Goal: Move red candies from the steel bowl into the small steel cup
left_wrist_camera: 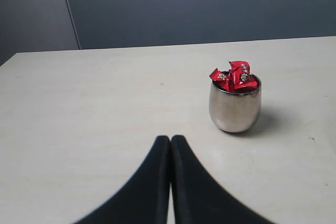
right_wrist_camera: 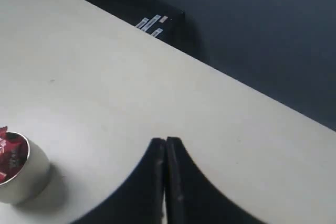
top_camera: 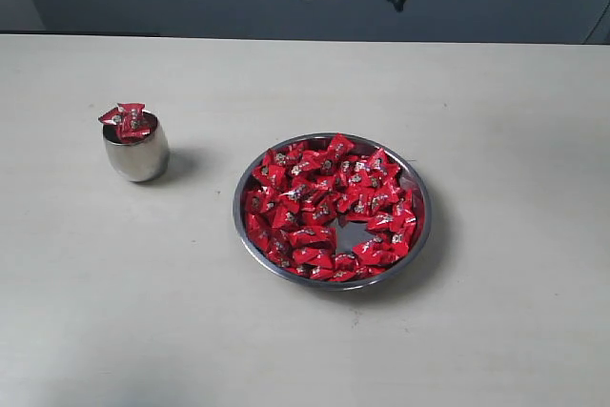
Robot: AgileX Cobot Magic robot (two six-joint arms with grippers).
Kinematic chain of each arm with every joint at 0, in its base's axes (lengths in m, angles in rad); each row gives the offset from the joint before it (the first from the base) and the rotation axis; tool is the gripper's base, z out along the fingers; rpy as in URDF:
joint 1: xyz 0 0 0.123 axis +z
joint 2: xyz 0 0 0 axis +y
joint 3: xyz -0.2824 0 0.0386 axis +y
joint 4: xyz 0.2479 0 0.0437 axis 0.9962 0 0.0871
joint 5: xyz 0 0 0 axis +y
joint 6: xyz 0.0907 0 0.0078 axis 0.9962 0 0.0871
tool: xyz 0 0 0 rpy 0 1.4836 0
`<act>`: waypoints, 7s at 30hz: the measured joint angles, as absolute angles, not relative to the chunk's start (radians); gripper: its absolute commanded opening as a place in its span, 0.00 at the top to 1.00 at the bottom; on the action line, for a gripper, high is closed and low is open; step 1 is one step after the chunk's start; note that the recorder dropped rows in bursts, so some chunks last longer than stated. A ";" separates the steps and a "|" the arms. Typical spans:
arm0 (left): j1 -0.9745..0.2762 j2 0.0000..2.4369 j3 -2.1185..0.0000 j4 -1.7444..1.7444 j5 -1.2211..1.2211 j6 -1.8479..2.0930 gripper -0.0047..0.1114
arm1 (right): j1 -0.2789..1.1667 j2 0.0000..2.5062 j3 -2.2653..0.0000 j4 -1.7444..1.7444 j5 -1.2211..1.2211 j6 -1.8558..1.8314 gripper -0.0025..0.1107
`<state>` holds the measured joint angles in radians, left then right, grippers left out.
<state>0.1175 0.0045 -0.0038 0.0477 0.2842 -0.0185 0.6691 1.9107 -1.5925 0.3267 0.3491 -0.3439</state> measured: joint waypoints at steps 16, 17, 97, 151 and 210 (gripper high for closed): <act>0.118 0.004 -0.004 0.048 0.284 -0.018 0.96 | 0.620 1.486 -1.124 0.350 0.170 -0.384 0.98; 0.118 0.004 -0.004 0.048 0.284 -0.018 0.96 | 0.612 1.466 -1.101 0.353 0.163 -0.384 0.98; 0.118 0.004 -0.004 0.048 0.284 -0.018 0.96 | -0.029 0.121 -0.246 0.243 0.382 -0.364 0.98; 0.118 0.004 -0.004 0.048 0.286 -0.018 0.96 | -0.065 0.004 -0.004 0.066 0.320 -0.055 0.98; 0.118 0.004 -0.004 0.048 0.286 -0.018 0.96 | -0.065 0.004 -0.004 0.066 0.320 -0.048 0.98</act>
